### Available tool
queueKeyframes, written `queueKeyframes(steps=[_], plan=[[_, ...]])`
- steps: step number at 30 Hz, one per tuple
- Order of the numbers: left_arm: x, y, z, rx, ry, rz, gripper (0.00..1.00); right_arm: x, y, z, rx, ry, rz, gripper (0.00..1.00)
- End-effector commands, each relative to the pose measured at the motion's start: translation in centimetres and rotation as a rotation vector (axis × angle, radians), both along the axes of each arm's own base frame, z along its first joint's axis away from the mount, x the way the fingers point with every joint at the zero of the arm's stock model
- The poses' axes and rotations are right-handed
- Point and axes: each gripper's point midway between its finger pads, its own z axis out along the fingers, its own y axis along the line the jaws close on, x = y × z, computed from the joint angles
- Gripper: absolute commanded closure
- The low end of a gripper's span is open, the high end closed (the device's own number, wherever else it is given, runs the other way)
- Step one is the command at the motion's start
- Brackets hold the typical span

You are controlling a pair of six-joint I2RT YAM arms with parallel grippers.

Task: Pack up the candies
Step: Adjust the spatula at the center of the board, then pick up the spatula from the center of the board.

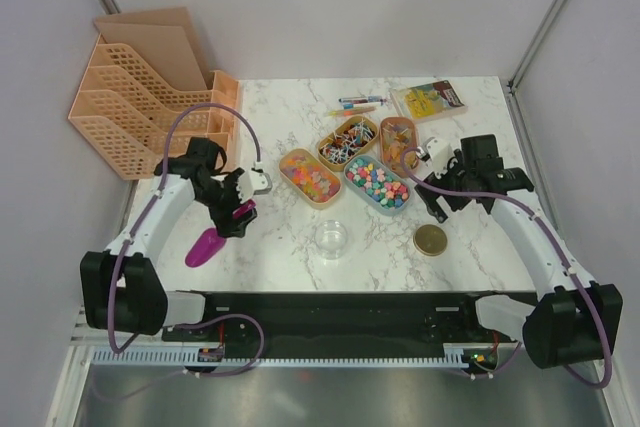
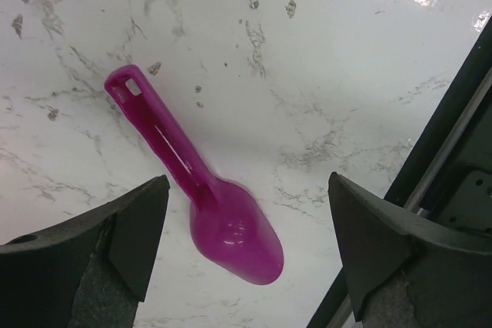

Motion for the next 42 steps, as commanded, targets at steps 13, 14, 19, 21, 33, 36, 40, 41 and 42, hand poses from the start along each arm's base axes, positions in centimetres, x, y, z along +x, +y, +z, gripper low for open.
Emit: queueKeyframes(steps=[13, 14, 19, 21, 33, 36, 40, 41, 42], plan=[[0.2, 7.7, -4.1, 0.138, -0.023, 0.385, 0.1, 2.1, 1.4, 1.5, 0.038, -0.03, 0.07, 0.02], [0.3, 8.0, -4.2, 0.139, -0.028, 0.393, 0.1, 2.2, 1.5, 1.4, 0.039, -0.027, 0.075, 0.02], [-0.9, 9.2, -6.3, 0.175, 0.002, 0.4, 0.11, 2.8, 2.0, 1.6, 0.046, -0.03, 0.084, 0.02], [-1.3, 9.3, -6.9, 0.18, 0.011, 0.394, 0.11, 2.9, 1.9, 1.7, 0.039, -0.035, 0.084, 0.02], [-2.7, 10.6, -9.2, 0.236, 0.051, 0.382, 0.15, 2.8, 1.8, 2.0, 0.037, -0.045, 0.082, 0.02], [-3.3, 10.8, -9.5, 0.248, 0.056, 0.37, 0.16, 2.7, 1.8, 1.9, 0.035, -0.043, 0.082, 0.02], [-3.8, 10.9, -9.6, 0.249, 0.052, 0.358, 0.19, 2.7, 1.9, 2.0, 0.042, -0.048, 0.082, 0.02], [-3.8, 10.9, -9.5, 0.25, 0.046, 0.354, 0.21, 2.7, 2.0, 1.9, 0.046, -0.045, 0.086, 0.02], [-3.8, 10.8, -9.4, 0.246, 0.043, 0.348, 0.25, 2.6, 2.0, 1.9, 0.05, -0.044, 0.085, 0.02]])
